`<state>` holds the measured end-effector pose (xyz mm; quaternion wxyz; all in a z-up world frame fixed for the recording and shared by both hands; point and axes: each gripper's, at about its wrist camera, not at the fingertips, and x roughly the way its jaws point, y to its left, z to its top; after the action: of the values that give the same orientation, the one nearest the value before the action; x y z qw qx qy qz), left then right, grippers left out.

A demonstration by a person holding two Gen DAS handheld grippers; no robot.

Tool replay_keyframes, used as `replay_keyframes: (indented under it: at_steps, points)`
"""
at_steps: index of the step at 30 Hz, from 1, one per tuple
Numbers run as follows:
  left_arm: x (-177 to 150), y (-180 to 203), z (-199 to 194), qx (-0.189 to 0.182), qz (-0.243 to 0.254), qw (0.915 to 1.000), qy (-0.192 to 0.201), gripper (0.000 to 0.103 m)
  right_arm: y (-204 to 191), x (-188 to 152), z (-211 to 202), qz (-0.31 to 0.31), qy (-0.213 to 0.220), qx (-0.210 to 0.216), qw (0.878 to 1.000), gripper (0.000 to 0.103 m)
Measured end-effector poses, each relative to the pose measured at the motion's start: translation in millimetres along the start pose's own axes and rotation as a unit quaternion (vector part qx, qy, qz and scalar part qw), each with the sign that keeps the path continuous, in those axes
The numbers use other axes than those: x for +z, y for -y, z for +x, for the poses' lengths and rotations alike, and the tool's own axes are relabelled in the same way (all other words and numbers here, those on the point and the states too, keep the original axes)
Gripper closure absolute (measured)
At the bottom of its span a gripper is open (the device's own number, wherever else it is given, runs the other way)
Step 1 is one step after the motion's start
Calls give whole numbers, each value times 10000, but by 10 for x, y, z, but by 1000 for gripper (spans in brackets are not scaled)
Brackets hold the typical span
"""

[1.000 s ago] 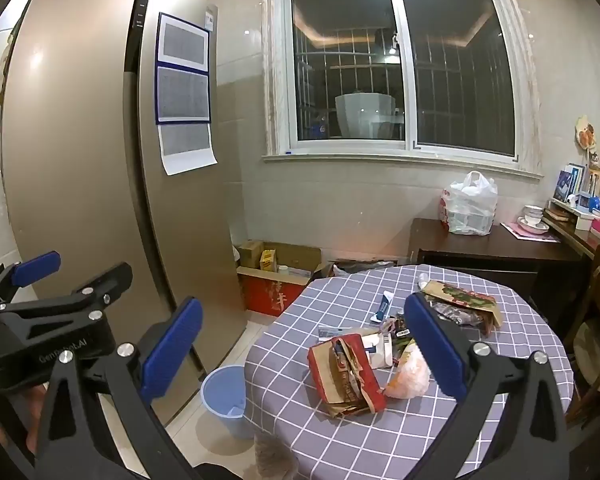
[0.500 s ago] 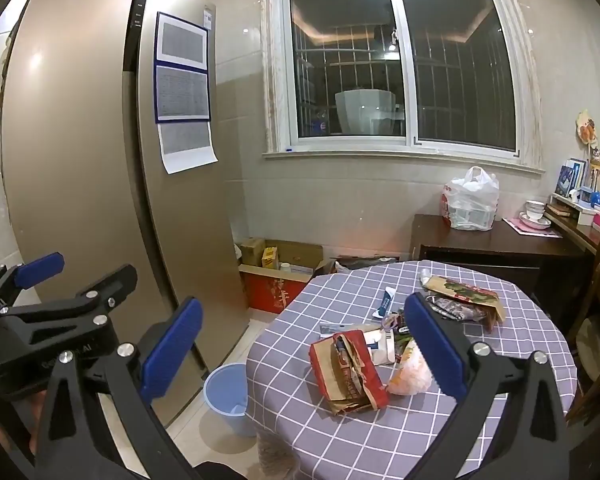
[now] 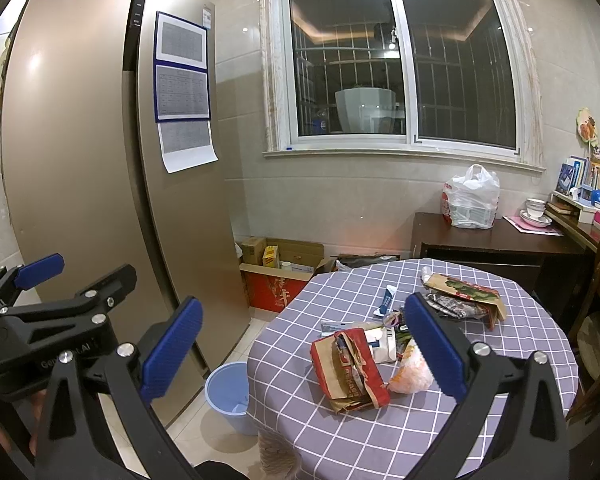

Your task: Collect trash

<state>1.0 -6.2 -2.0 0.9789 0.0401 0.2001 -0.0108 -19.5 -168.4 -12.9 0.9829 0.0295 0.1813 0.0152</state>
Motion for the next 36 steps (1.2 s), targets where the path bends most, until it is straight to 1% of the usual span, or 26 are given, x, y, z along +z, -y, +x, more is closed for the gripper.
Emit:
replay_keyframes:
  at_steps: [23, 36]
  points:
    - [14, -15, 1, -6, -10, 10000, 1, 6, 4, -2, 18, 43, -16, 24, 10000, 4]
    - [12, -15, 2, -5, -7, 10000, 0, 6, -73, -24, 54, 65, -43, 44, 10000, 4]
